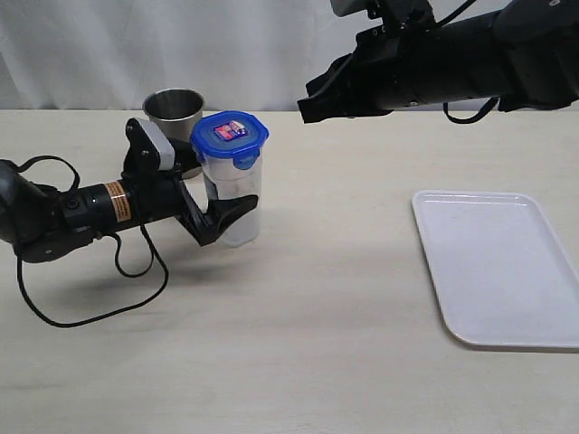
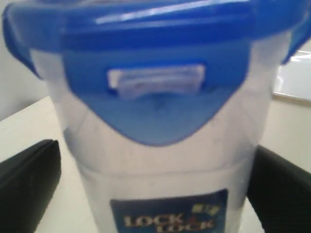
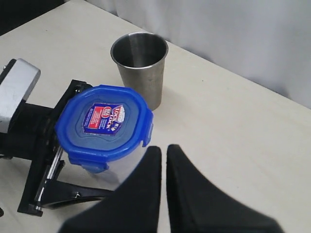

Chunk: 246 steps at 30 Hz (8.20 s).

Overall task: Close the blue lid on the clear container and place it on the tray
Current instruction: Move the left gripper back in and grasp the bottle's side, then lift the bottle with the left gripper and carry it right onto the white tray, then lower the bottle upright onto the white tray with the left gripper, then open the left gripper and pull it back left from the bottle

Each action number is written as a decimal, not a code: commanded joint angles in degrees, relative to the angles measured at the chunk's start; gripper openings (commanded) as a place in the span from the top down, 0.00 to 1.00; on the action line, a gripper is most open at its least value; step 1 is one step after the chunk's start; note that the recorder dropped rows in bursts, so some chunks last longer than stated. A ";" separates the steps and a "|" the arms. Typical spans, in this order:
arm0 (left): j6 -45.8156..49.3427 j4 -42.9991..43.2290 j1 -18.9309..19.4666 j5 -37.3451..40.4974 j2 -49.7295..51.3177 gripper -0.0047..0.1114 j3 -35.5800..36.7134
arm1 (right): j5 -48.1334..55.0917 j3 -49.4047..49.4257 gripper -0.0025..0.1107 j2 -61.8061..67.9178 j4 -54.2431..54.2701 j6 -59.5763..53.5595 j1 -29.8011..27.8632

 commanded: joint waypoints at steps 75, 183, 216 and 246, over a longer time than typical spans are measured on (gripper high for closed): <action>8.78 49.12 -48.58 97.89 14.59 0.96 -49.89 | 8.20 3.44 0.94 -26.63 -13.42 22.10 -24.88; -38.72 19.16 -37.23 23.26 21.53 0.05 -55.81 | 9.45 3.80 0.94 -26.63 -13.26 21.21 -24.60; -58.83 41.20 -28.40 10.84 20.38 0.05 -55.81 | 9.85 3.88 0.94 -26.63 -13.40 21.21 -24.60; -86.36 49.12 -19.20 22.50 7.02 0.96 -55.02 | 9.60 4.01 0.94 -26.63 -13.50 19.56 -24.60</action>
